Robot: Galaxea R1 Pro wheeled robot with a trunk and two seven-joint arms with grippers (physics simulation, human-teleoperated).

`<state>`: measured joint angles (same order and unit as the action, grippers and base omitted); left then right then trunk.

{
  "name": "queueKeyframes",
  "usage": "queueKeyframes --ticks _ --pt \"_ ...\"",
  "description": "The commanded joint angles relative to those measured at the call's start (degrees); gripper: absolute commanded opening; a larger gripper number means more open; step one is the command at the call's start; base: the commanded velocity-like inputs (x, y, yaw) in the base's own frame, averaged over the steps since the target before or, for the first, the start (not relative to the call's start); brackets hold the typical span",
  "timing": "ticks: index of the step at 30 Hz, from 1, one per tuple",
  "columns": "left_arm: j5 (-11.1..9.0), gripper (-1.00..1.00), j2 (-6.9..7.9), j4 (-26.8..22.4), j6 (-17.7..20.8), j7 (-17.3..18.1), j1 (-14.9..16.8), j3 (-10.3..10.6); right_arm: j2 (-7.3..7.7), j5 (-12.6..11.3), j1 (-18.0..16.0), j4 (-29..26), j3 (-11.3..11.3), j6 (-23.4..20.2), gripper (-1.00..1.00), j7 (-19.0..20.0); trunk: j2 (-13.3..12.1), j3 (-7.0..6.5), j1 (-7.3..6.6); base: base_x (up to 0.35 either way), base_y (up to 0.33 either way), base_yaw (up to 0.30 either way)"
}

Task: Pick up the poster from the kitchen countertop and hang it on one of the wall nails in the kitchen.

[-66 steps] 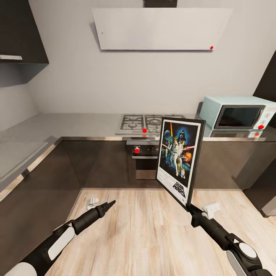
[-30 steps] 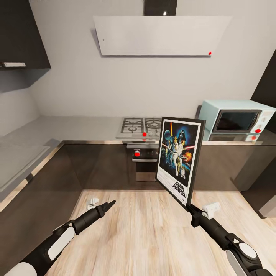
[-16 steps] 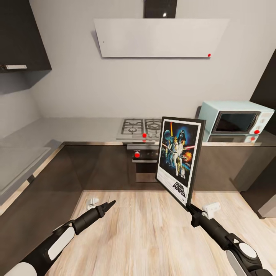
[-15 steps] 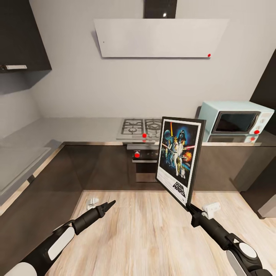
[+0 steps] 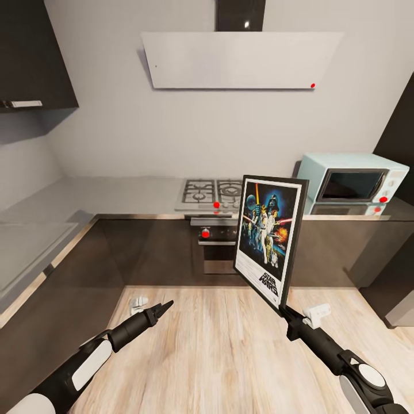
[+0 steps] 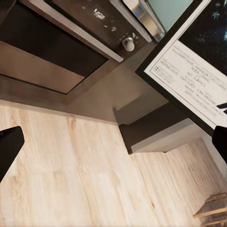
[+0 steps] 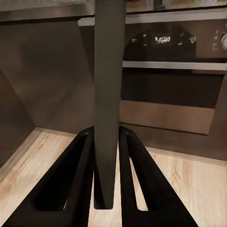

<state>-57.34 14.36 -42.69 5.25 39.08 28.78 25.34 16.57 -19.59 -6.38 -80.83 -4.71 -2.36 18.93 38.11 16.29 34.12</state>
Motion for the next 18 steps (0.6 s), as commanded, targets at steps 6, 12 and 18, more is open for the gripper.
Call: queueKeyframes --ticks 6,12,18 --pt "-0.6 1.0 0.05 0.0 0.5 0.1 0.1 0.1 0.04 -0.7 0.0 0.0 0.0 -0.3 -1.0 0.2 -2.4 -1.0 -1.31 0.0 0.0 0.0" --pt "-0.6 1.0 0.05 0.0 0.5 0.1 0.1 0.1 0.04 -0.7 0.0 0.0 0.0 -0.3 -1.0 0.2 -4.8 -2.08 -2.63 0.0 0.0 0.0" --pt "-0.6 1.0 0.05 0.0 0.5 0.1 0.1 0.1 0.04 -0.7 0.0 0.0 0.0 -0.3 -1.0 0.2 -7.2 -3.16 -3.94 0.0 0.0 0.0"
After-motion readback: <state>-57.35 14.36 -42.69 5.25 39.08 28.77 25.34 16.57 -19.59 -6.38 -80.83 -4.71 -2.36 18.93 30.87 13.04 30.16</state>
